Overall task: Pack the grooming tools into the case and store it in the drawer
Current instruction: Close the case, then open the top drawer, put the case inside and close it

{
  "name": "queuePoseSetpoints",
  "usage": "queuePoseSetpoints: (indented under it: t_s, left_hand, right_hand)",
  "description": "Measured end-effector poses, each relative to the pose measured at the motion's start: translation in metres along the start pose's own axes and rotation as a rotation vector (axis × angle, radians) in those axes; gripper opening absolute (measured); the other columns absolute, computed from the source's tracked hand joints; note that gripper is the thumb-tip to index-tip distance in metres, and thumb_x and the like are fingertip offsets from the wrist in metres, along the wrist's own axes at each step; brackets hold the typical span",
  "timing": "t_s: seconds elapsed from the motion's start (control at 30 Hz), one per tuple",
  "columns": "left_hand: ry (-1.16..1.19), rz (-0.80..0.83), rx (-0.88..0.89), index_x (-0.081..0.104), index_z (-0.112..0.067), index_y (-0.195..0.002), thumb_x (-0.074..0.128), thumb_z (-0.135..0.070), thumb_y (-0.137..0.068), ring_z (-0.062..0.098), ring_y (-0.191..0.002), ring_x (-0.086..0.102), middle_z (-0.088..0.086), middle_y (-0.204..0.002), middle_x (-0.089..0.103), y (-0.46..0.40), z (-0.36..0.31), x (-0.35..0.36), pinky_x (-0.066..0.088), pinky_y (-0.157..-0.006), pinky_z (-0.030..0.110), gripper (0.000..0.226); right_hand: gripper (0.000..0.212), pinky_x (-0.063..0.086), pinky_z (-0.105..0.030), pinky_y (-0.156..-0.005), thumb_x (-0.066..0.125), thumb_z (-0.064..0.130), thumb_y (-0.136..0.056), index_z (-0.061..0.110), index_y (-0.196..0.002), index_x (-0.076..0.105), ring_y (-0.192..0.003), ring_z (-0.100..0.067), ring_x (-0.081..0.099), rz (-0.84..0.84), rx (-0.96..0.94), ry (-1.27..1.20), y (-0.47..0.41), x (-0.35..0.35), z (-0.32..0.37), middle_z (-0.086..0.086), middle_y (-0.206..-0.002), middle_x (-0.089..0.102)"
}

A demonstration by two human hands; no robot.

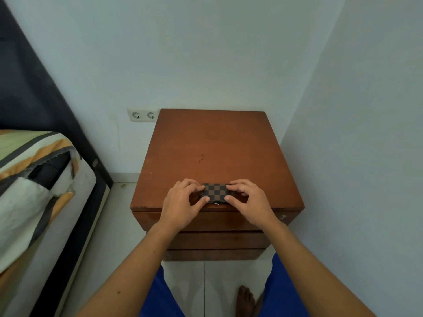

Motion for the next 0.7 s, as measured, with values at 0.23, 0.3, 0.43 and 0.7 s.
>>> queuePoseSetpoints:
  t_s: [0.23, 0.3, 0.43, 0.7]
  left_hand:
    - [-0.031, 0.001, 0.03, 0.074, -0.024, -0.118, 0.077, -0.046, -0.093, 0.014, -0.106, 0.058, -0.012, -0.121, 0.064, 0.0, 0.002, 0.004, 0.054, -0.09, 0.043, 0.034]
    - [-0.01, 0.006, 0.023, 0.072, -0.025, -0.124, 0.075, -0.049, -0.093, 0.012, -0.111, 0.057, -0.012, -0.123, 0.064, 0.003, 0.005, 0.003, 0.055, -0.093, 0.042, 0.039]
    - [-0.096, -0.117, -0.059, 0.068, -0.026, -0.128, 0.068, -0.069, -0.089, 0.016, -0.127, 0.052, -0.005, -0.13, 0.065, 0.026, 0.032, -0.012, 0.046, -0.109, 0.046, 0.058]
    - [-0.001, -0.354, -0.502, 0.032, -0.01, -0.158, 0.086, -0.075, -0.063, 0.032, -0.157, 0.022, 0.013, -0.165, 0.031, 0.071, 0.081, -0.029, 0.022, -0.126, 0.049, 0.127]
  right_hand:
    - [0.038, 0.052, -0.043, -0.103, 0.071, 0.042, -0.094, 0.024, -0.127, 0.071, -0.121, -0.013, 0.052, 0.02, -0.023, 0.107, -0.002, 0.003, 0.004, 0.013, -0.131, 0.057]
    - [0.039, 0.051, -0.042, -0.105, 0.07, 0.044, -0.095, 0.025, -0.129, 0.07, -0.123, -0.013, 0.051, 0.016, -0.038, 0.112, 0.003, 0.001, 0.005, 0.012, -0.131, 0.055]
    - [0.055, 0.042, -0.043, -0.113, 0.074, 0.058, -0.085, 0.028, -0.132, 0.066, -0.131, -0.017, 0.041, -0.126, 0.021, 0.133, 0.022, -0.026, -0.013, 0.007, -0.134, 0.051]
    - [0.141, 0.026, -0.056, -0.123, 0.083, 0.083, -0.054, 0.02, -0.16, 0.016, -0.154, -0.034, 0.017, -0.347, 0.501, 0.073, 0.075, -0.061, -0.085, -0.012, -0.165, 0.017]
Point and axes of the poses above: each hand's wrist, its own y-axis away from the middle knuckle, its own x-axis out of the palm, z = x × y, the point moved 4 cm from there along -y, towards the middle knuckle
